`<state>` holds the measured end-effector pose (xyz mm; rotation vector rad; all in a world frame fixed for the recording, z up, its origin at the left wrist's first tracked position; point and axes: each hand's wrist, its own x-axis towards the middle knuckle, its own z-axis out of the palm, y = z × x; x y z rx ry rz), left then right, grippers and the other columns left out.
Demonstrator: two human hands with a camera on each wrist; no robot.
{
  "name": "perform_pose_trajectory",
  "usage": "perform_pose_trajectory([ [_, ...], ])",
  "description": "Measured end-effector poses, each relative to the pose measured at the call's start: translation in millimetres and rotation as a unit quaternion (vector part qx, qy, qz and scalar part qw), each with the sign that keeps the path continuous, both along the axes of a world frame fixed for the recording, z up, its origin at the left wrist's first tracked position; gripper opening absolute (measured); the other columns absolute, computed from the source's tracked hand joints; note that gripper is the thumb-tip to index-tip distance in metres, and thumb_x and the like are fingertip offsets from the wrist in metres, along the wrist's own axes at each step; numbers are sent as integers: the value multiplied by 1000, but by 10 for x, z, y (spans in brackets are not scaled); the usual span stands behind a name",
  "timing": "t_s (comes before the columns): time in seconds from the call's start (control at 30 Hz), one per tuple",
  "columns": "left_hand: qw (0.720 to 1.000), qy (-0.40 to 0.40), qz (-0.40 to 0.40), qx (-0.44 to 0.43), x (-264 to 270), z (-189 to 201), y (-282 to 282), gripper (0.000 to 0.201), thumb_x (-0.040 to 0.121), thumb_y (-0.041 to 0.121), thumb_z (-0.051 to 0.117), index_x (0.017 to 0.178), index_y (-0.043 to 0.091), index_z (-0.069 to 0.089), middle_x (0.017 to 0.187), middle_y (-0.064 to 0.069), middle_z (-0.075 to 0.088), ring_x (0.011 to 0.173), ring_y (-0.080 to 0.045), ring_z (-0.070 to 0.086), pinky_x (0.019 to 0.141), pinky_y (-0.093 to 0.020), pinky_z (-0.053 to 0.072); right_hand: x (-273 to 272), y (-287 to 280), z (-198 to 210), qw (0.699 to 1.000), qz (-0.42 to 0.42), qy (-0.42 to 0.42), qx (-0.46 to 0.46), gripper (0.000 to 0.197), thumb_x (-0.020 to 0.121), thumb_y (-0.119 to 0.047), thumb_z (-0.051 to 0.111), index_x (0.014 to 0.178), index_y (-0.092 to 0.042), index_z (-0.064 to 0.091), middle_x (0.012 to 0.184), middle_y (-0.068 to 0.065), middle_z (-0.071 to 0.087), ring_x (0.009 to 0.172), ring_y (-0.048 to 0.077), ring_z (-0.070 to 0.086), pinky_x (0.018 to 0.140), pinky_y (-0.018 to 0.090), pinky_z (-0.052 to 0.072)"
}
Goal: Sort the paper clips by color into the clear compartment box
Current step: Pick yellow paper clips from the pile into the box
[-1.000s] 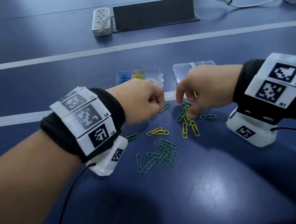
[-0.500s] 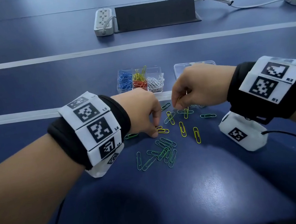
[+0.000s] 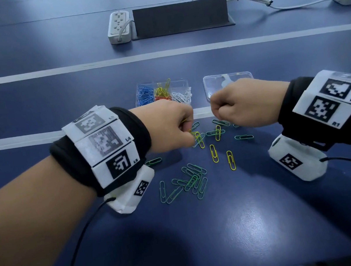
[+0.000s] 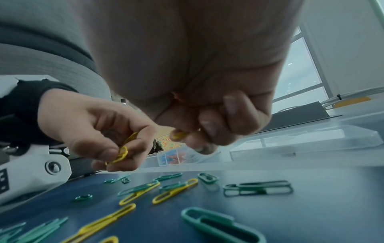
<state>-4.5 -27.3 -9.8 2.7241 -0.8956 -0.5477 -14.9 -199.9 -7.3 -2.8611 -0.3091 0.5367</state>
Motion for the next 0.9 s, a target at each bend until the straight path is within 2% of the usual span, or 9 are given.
perform_pose_trajectory([
  [0.13,1000,13,7,-9,2,0,-43,6,84,23,53,85,20,48,66,8,45,67,-16,45,62,-27,36,-4,-11,-14,1000,3,10,-6,23,90,-20,37,69,-28,43,60,-3,47,68,18,43,68,30,33],
  [0.2,1000,20,16,-19,5,0,-72,5,86,22,50,91,21,50,70,8,46,77,-18,45,71,-24,35,-19,-24,-8,1000,15,2,-8,16,86,-26,41,70,-30,43,58,0,49,65,17,47,66,31,36],
  [0.3,999,26,30,-27,28,2,-107,21,89,18,44,106,22,56,71,10,45,84,-16,45,75,-21,33,-28,-65,2,997,65,-21,-34,4,83,-32,55,84,-33,51,56,-1,48,58,4,40,54,27,32],
  [0.4,998,51,29,-27,51,16,-129,25,88,12,40,99,24,60,68,11,46,79,-15,47,72,-22,34,6,-98,-34,994,94,-5,-55,18,82,-32,64,99,-38,58,57,-4,44,59,-4,27,54,27,29],
  [0.5,991,112,54,-48,67,21,-165,21,87,10,38,81,21,54,67,2,52,62,-14,49,57,-24,38,39,-115,-80,993,103,-15,-52,11,81,-31,66,92,-32,64,57,-6,43,59,-4,29,54,26,30],
  [0.57,985,140,81,-53,70,29,-183,14,87,17,41,78,18,51,71,-3,55,59,-19,49,52,-24,37,37,-123,-82,993,106,-21,-55,5,82,-33,65,82,-30,62,58,-8,43,58,-3,31,52,24,29],
  [0.7,996,68,46,-36,103,-16,-185,27,82,37,60,65,22,44,60,5,45,57,-13,43,56,-26,35,21,-134,-39,995,96,-20,-35,13,82,-38,63,78,-27,58,56,-9,43,56,-1,36,52,20,30],
  [0.8,1000,11,17,14,126,-74,-167,25,73,43,72,74,23,57,62,9,45,60,-9,44,61,-25,36,-1,-116,-5,996,83,-19,-24,13,84,-35,61,76,-27,55,56,-10,44,58,-1,37,56,24,33],
  [0.9,999,3,3,51,139,-97,-140,24,72,38,75,88,23,66,65,10,46,63,-8,44,66,-22,35,-34,-85,-21,998,60,-26,-13,21,86,-27,50,68,-27,40,59,-7,47,61,0,33,61,28,32],
])
